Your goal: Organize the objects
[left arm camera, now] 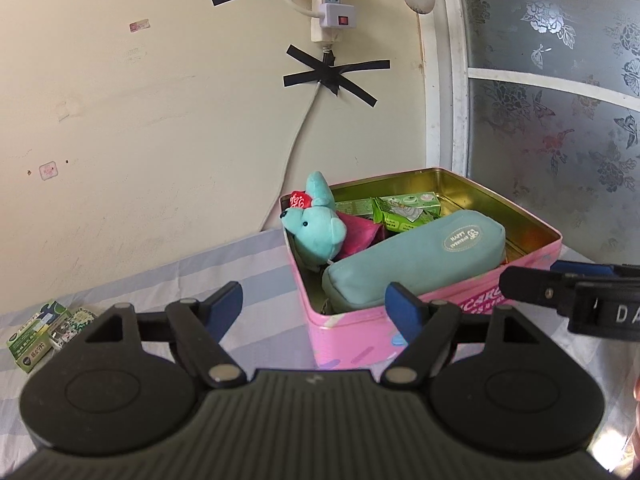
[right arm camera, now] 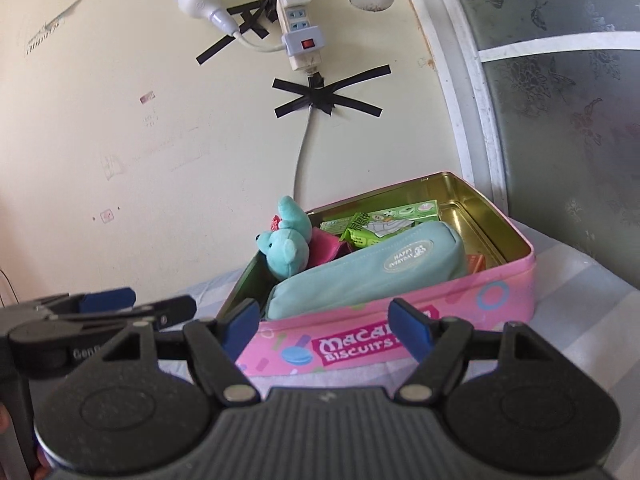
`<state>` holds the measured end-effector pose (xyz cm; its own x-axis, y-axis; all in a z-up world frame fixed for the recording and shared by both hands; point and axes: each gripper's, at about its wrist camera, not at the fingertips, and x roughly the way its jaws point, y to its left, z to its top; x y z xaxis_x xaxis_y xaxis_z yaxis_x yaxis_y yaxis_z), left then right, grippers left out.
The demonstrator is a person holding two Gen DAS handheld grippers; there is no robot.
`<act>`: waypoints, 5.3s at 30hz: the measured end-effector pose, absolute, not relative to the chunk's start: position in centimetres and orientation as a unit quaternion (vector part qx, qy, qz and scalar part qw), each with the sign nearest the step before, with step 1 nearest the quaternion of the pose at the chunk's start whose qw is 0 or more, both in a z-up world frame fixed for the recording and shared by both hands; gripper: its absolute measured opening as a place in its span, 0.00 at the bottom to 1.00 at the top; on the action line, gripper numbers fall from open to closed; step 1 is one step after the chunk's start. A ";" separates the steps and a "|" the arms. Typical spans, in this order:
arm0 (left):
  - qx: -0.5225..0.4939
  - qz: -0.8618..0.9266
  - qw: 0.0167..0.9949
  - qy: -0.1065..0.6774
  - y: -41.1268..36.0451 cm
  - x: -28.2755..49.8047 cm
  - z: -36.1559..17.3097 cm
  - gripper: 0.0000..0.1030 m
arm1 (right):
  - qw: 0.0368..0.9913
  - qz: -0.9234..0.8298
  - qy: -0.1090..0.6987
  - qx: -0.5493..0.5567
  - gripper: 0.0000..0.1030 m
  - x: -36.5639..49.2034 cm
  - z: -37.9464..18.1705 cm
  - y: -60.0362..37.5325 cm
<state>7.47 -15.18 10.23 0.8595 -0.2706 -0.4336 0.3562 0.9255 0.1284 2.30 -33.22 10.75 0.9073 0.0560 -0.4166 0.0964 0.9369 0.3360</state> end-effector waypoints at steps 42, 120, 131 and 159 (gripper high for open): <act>0.107 -0.140 0.959 0.221 -10.4 6.6 6.8 0.85 | 0.958 -0.011 0.224 0.178 0.73 2.5 10.9 -29.5; -0.158 0.033 0.933 0.322 16.6 15.2 2.5 0.90 | 0.902 0.237 0.353 -0.077 0.77 21.3 2.1 -2.5; 0.013 -0.165 0.935 0.314 1.6 11.0 2.1 0.90 | 0.943 -0.036 0.331 0.015 0.90 4.1 3.0 -21.8; 0.028 -0.366 0.855 0.366 -19.7 9.1 5.9 0.64 | 0.972 0.074 0.222 0.036 0.73 0.4 4.9 -30.2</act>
<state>9.14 -19.69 5.94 0.4637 -0.6053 -0.6470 0.6470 0.7302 -0.2194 0.44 -30.17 4.87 0.8909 0.1588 -0.4256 -0.1270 0.9866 0.1024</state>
